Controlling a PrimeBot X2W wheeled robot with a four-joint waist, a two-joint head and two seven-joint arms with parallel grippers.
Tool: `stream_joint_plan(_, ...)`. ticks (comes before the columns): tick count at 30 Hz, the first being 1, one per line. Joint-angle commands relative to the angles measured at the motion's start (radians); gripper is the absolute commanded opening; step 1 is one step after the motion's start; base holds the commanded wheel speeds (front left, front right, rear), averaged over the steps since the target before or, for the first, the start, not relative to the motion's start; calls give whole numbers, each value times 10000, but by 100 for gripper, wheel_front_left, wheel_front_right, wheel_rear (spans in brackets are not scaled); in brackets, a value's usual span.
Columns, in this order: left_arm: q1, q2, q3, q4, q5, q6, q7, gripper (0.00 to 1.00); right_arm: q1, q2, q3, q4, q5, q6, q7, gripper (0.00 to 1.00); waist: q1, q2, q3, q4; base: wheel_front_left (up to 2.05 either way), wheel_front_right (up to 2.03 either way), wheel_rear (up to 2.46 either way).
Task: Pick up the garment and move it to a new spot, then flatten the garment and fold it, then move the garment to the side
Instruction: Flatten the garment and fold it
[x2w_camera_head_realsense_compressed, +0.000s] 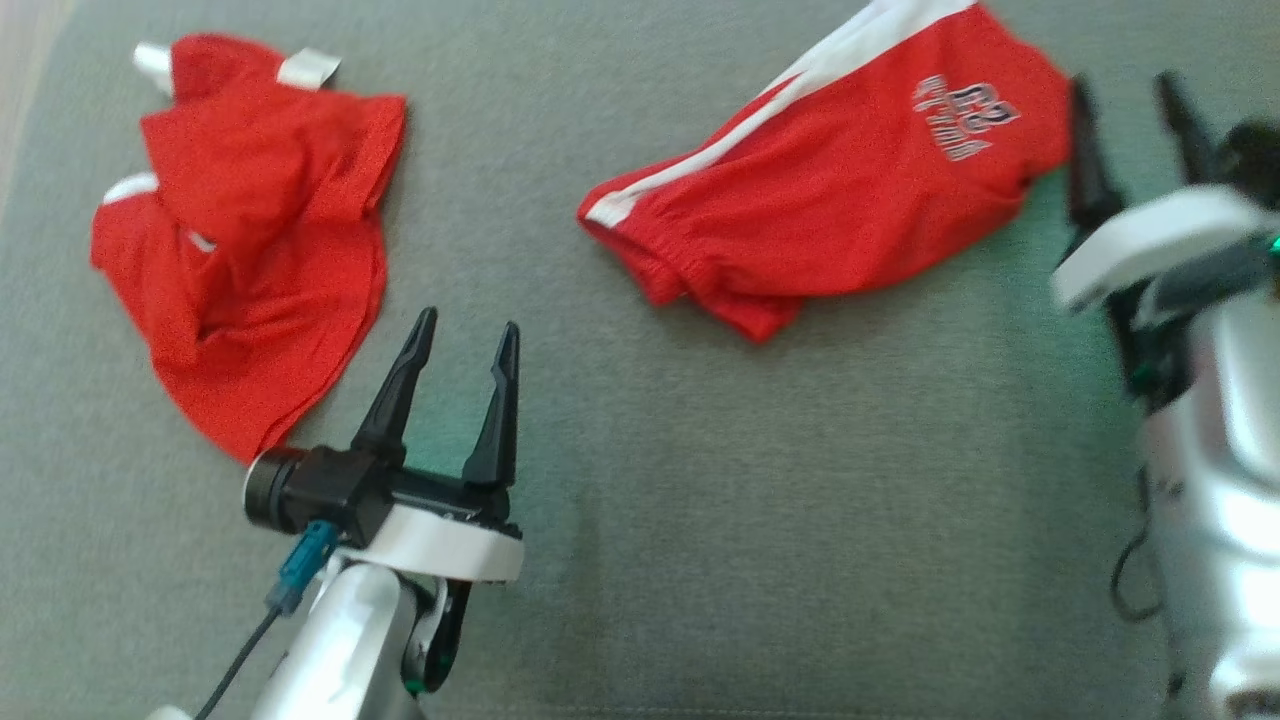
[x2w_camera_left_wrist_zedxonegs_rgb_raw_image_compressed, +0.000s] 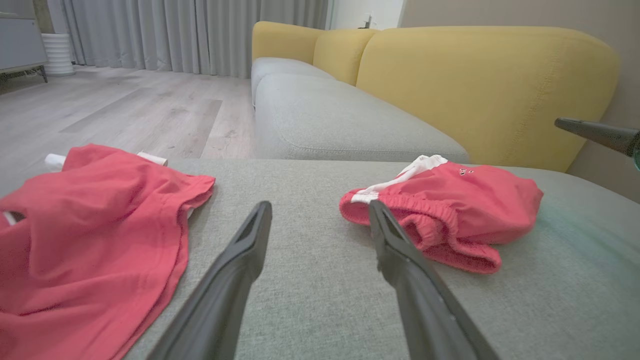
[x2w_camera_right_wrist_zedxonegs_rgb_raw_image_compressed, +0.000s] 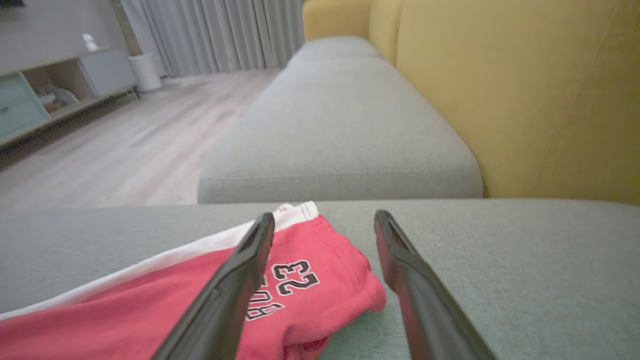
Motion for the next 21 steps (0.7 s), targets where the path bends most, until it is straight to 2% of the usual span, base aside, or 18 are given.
stream_joint_plan(1,-335,20,450,-229,92,-58,-53,100,-500,-65,-2,102,-169,65,249,100,-2,0,444,439,0,0,0)
stream_joint_plan(5,-541,-157,540,-108,219,-248,-53,100,-1607,-411,-701,1478,-740,65,863,100,-2,0,849,815,0,0,0)
stream_joint_plan(12,-712,-392,705,-42,380,-497,-53,100,-2839,-983,-1718,3575,-2090,65,1238,100,-2,0,1285,1248,0,0,0)
stream_joint_plan(20,-880,-536,837,-20,503,-647,-53,100,-3408,-1153,-1366,5139,-2714,65,1375,100,-2,0,1461,1365,0,0,0)
stream_joint_plan(21,-892,-550,866,-22,516,-660,-53,100,-3468,-1154,-1207,5343,-2718,65,1404,68,-2,0,1470,1357,0,0,0)
